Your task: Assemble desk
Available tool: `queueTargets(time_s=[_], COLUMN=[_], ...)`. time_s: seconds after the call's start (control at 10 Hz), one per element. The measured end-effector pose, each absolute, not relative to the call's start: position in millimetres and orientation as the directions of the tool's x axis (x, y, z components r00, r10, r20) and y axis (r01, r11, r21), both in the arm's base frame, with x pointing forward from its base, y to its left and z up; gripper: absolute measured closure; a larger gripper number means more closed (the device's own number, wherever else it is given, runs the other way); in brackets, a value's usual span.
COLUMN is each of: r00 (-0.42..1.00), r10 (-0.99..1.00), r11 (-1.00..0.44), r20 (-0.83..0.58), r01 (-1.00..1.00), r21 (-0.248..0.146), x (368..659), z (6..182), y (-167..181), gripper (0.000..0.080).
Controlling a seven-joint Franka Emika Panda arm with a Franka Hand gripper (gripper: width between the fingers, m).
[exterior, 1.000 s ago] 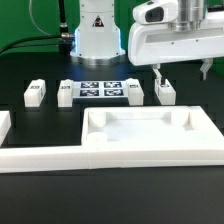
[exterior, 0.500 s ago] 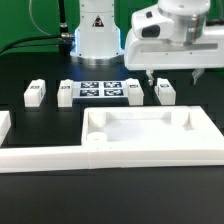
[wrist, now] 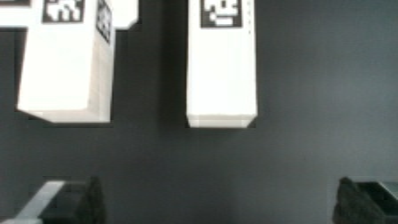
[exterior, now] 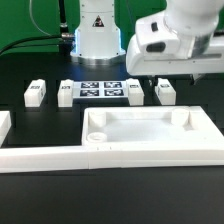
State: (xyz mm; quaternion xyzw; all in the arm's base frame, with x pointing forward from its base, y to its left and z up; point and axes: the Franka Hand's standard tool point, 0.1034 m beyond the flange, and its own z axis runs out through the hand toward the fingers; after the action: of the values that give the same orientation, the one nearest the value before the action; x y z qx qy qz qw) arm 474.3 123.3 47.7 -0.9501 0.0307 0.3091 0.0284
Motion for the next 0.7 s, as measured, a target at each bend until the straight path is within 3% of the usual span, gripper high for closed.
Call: queueTargets(time_s=[0.2,0.6,0.7], r00=[0.726,0.730,0.709], r10=[-0.047,-0.046,-0.048], r11=[-0.993,-0.994,-0.994], r20=[-0.686,-0.682,-0.704], r01=[-0.106,-0.102,-0.101], r21=[-0.044,-0.043,-0.034], x=[464,463,452], z=[39.5,38.2,32.6], y=[124,124,121], gripper=[0.0150,0.0150,0.0150])
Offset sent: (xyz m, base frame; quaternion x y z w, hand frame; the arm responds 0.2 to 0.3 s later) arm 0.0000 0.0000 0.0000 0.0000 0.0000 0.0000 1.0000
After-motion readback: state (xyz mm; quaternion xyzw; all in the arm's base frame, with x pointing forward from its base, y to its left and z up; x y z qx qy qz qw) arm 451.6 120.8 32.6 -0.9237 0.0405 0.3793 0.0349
